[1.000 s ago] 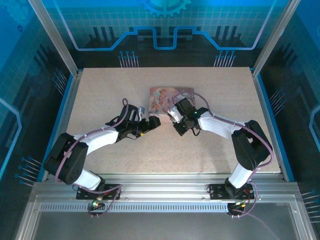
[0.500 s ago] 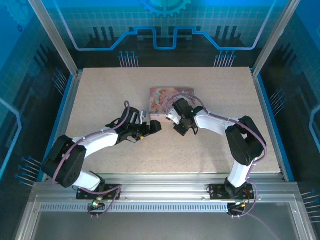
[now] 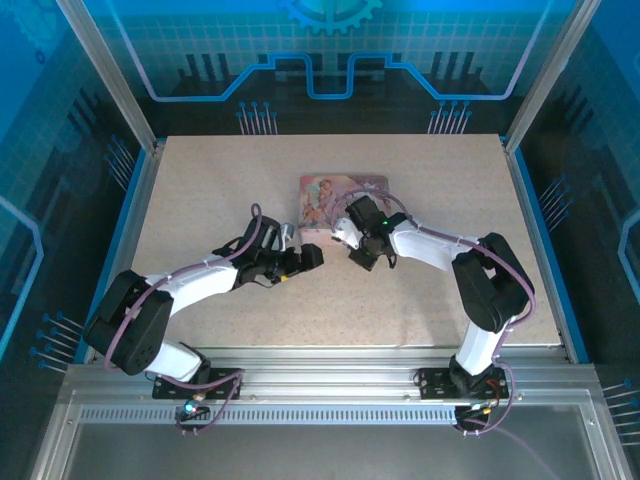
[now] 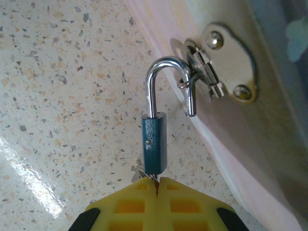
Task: Unlock the padlock with the key
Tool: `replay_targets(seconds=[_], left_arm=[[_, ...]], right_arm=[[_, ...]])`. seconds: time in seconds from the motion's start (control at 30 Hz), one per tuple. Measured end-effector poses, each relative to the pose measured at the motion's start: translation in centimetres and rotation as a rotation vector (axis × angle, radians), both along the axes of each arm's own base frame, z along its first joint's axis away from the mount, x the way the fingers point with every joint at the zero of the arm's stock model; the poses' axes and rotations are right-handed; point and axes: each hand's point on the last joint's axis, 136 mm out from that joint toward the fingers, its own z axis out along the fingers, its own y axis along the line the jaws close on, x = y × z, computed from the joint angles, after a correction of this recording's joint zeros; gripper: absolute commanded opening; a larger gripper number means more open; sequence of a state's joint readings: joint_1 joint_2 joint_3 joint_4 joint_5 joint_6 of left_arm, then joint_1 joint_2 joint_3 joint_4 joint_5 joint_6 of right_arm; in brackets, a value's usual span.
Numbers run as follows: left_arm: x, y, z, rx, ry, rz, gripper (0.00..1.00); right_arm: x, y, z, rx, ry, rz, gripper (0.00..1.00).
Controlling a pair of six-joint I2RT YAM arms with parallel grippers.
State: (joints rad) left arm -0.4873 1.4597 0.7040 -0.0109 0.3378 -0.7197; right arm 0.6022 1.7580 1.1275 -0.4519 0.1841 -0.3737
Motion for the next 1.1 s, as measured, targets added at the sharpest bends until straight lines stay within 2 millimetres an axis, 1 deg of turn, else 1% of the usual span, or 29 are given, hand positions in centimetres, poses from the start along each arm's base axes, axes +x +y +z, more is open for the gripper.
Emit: replay_targets(seconds=[0.3, 1.1], left_arm=[[-0.55, 0.22, -0.49, 0.022, 0.016, -0.015, 0.99], [-0.65, 0.24, -0.68, 0.026, 0.023, -0.017, 0.99]], right_arm=[[0.13, 0.00, 0.47, -0.010, -0.028, 0.044, 0.00], [0.47, -0.31, 0.91, -0.041, -0.064, 0.085, 0.00]])
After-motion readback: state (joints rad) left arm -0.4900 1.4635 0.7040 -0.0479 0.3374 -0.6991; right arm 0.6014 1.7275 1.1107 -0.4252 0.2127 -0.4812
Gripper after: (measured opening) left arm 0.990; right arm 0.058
